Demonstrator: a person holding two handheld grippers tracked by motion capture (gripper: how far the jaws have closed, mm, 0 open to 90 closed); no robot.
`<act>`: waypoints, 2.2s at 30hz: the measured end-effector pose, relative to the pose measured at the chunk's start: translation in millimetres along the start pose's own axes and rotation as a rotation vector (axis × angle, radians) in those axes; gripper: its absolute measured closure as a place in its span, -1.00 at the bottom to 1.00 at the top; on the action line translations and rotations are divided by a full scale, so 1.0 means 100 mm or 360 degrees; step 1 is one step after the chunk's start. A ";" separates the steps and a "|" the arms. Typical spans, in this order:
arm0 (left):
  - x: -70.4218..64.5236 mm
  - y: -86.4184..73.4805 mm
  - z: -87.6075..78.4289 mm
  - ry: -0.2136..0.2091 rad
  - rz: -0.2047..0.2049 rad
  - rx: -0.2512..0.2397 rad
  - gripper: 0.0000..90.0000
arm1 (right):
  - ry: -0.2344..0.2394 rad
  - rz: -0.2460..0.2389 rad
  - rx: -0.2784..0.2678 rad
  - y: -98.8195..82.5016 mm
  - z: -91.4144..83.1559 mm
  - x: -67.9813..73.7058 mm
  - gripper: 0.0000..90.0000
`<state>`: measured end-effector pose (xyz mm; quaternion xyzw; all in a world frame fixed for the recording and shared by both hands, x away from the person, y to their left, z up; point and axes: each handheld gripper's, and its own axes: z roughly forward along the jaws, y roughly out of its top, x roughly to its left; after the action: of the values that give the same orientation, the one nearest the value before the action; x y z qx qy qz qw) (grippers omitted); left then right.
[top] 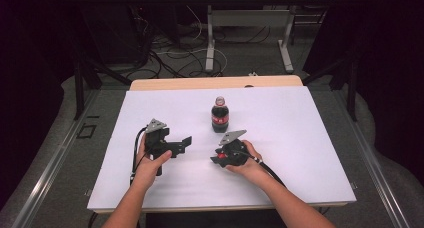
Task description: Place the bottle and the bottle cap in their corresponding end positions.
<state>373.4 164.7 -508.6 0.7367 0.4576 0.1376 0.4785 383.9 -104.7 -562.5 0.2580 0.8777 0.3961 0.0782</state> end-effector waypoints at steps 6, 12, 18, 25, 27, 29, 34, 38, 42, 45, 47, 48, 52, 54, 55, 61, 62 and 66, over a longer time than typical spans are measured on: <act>0.00 -0.01 0.02 0.0002 0.0001 0.0013 -0.99 | 0.0004 0.0014 0.0015 0.00 -0.01 -0.01 0.17; 0.02 -0.01 0.01 0.0000 -0.0003 0.0042 -0.99 | -0.0001 0.0045 -0.0030 0.02 -0.06 -0.02 -0.08; 0.03 -0.02 0.02 0.0025 -0.0005 0.0038 -0.99 | -0.0025 0.0103 -0.0106 0.05 -0.21 -0.10 -0.14; 0.08 -0.02 0.00 0.0041 -0.0007 0.0046 -0.99 | -0.0084 0.0221 -0.0224 0.05 -0.47 -0.29 -0.13; 0.10 -0.03 -0.01 0.0054 -0.0009 0.0043 -0.99 | -0.0131 0.0249 -0.0227 0.03 -0.56 -0.34 -0.23; 0.11 -0.03 -0.01 0.0068 -0.0015 0.0031 -0.99 | -0.0176 0.0264 -0.0227 0.01 -0.66 -0.40 -0.24; 0.17 -0.02 -0.05 0.0071 -0.0023 0.0045 -0.99 | -0.0301 0.0391 -0.0230 -0.08 -0.90 -0.53 -0.49; 0.22 -0.03 -0.07 0.0096 -0.0053 0.0029 -0.99 | -0.0421 0.0461 -0.0273 -0.19 -1.10 -0.64 -0.58; 0.28 -0.04 -0.09 0.0129 -0.0059 0.0054 -0.99 | -0.0512 0.0519 -0.0299 -0.32 -1.25 -0.77 -0.66; 0.32 -0.06 -0.10 0.0148 -0.0075 0.0052 -0.99 | -0.0603 0.0560 -0.0317 -0.44 -1.35 -0.87 -0.66; 0.35 -0.06 -0.10 0.0163 -0.0081 0.0050 -0.99 | -0.0667 0.0615 -0.0322 -0.52 -1.40 -0.93 -0.67; 0.36 -0.07 -0.10 0.0167 -0.0081 0.0044 -0.99 | -0.0686 0.0645 -0.0316 -0.56 -1.42 -0.96 -0.67; 0.39 -0.08 -0.10 0.0187 -0.0114 0.0025 -0.99 | -0.0739 0.0726 -0.0328 -0.72 -1.48 -1.05 -0.66; 0.41 -0.08 -0.11 0.0195 -0.0114 0.0030 -0.99 | -0.0764 0.0744 -0.0320 -0.78 -1.51 -1.09 -0.67; 0.43 -0.09 -0.11 0.0204 -0.0115 0.0027 -0.99 | -0.0775 0.0738 -0.0324 -0.81 -1.53 -1.10 -0.67; 0.48 -0.11 -0.12 0.0217 -0.0153 0.0024 -0.99 | -0.0832 0.0778 -0.0329 -0.94 -1.58 -1.16 -0.68; 0.49 -0.11 -0.13 0.0217 -0.0154 0.0025 -0.99 | -0.0837 0.0787 -0.0324 -0.96 -1.58 -1.16 -0.70; 0.52 -0.12 -0.14 0.0221 -0.0167 0.0039 -0.99 | -0.0855 0.0769 -0.0324 -1.02 -1.57 -1.16 -0.85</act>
<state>385.6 216.0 -523.9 0.7062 0.5293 0.1576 0.4430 389.9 -323.6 -539.4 0.5433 0.6959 0.4065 0.2351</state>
